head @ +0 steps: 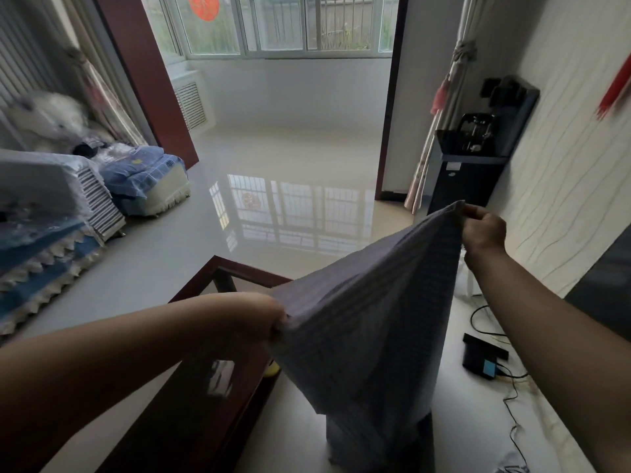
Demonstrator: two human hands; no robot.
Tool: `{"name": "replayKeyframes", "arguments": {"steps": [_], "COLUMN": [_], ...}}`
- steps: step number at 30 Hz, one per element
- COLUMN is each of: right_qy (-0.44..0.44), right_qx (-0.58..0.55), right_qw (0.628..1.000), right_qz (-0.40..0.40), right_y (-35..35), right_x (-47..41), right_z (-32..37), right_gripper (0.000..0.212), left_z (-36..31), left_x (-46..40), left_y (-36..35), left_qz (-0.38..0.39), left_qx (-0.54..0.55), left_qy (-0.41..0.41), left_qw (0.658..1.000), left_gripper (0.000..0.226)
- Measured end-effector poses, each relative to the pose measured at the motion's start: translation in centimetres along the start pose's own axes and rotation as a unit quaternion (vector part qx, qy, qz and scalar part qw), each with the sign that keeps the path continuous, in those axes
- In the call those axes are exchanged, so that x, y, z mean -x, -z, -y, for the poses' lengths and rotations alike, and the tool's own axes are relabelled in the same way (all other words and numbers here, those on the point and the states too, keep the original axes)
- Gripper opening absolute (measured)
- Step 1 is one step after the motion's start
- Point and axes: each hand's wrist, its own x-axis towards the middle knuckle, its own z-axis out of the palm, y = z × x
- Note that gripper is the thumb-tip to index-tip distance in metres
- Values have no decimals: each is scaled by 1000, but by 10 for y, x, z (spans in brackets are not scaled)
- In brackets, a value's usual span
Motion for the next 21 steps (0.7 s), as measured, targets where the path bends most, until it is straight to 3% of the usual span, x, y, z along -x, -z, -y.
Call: {"name": "replayKeyframes", "arguments": {"steps": [4,13,16,21], "right_qy": [20,-54,-84,-139], "right_qx": [16,-25,-41,-80], "right_qw": [1000,996,994,986], "right_qz": [14,60,56,37], "right_y": [12,41,47,51], "right_x": [-11,-39,-42,-34], "right_z": [4,5,-3,-22], "right_gripper": [21,31,36,32], "left_z": [16,23,18,4], "left_x": [4,15,25,42], "left_y": [18,75,94,107], "left_qz": [-99,-217,-235,-270], "left_qx": [52,57,48,-104], "left_qy": [65,56,7,-134], "left_qw": [992,973,971,948], "left_gripper": [23,14,9,6]}}
